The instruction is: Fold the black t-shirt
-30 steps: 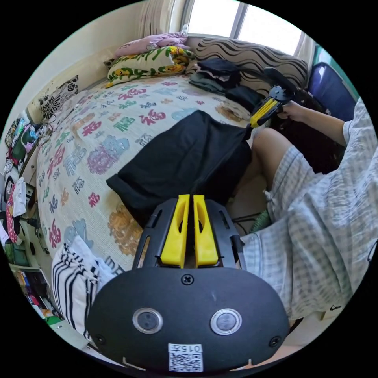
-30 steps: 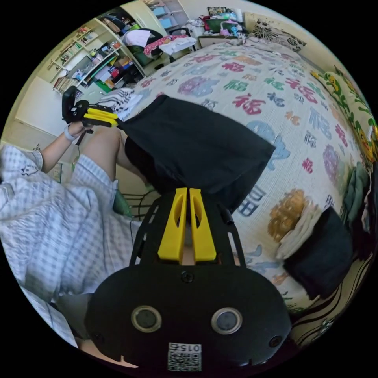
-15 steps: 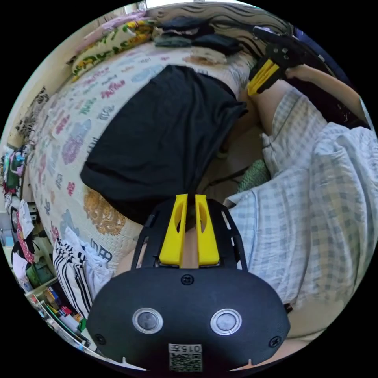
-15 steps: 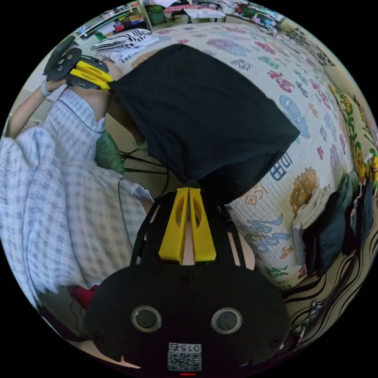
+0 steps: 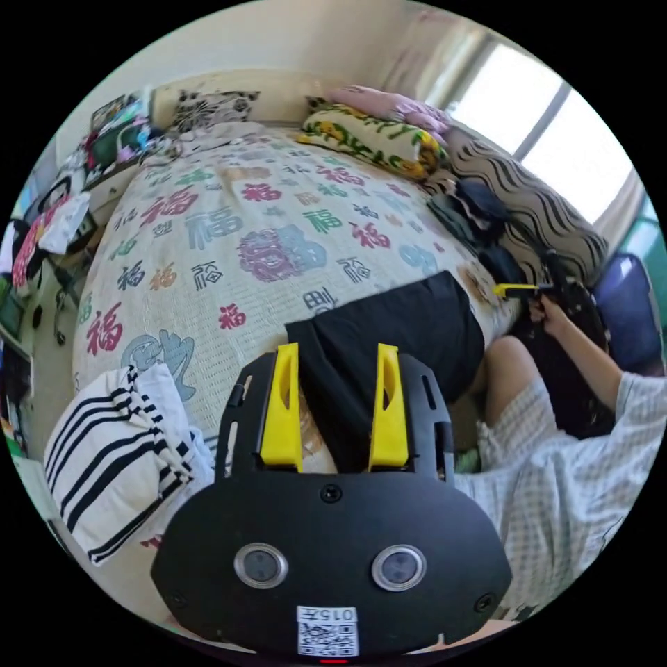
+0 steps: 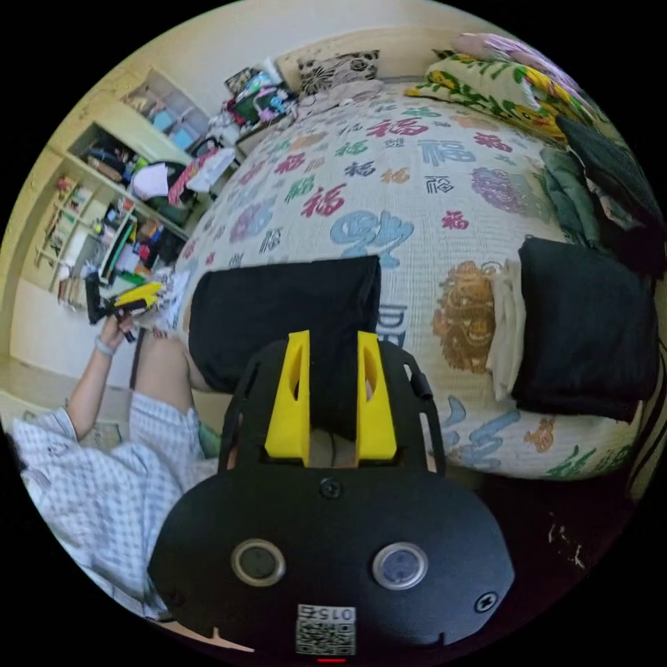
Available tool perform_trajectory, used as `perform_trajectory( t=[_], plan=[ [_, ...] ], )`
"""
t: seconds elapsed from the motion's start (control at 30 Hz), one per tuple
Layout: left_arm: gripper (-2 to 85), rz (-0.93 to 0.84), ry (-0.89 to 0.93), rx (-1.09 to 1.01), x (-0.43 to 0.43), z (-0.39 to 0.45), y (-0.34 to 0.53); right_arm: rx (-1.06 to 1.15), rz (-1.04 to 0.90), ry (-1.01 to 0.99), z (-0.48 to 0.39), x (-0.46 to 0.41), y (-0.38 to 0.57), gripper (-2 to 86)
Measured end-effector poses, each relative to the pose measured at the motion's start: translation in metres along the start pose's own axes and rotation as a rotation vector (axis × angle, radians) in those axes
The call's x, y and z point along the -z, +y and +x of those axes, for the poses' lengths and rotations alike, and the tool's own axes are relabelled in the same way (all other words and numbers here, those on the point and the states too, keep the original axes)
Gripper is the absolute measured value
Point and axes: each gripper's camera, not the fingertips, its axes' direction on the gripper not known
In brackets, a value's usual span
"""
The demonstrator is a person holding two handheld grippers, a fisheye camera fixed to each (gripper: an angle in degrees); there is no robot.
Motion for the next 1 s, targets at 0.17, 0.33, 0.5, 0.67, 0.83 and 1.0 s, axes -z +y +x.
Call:
perform_trajectory(
  t=[0.17, 0.33, 0.5, 0.67, 0.83, 1.0],
  plan=[
    [14.2, -0.025, 0.167, 0.291, -0.08, -0.089, 0.013, -0.142, -0.016, -0.088, 0.053, -0.029, -0.041, 11.9],
    [11.9, -0.064, 0.34, 0.372, -0.142, -0.12, 0.038, -0.164, -0.132, -0.139, 0.09, -0.068, -0.064, 12.8],
    [2.7, -0.056, 0.394, 0.447, -0.176, -0.141, 0.067, -0.118, -0.176, -0.013, 0.1, -0.078, -0.067, 4.0],
    [-0.7, 0.102, 0.49, 0.504, -0.168, -0.159, 0.09, -0.124, -0.12, -0.197, 0.127, -0.059, -0.061, -0.5],
    [-0.9, 0.176, 0.492, 0.485, -0.157, -0.161, 0.07, -0.162, -0.042, -0.29, 0.143, -0.035, -0.068, -1.0],
    [-0.9, 0.149, 0.496, 0.488, -0.175, -0.165, 0.047, -0.134, -0.061, -0.248, 0.144, -0.029, -0.09, -1.0]
  ],
)
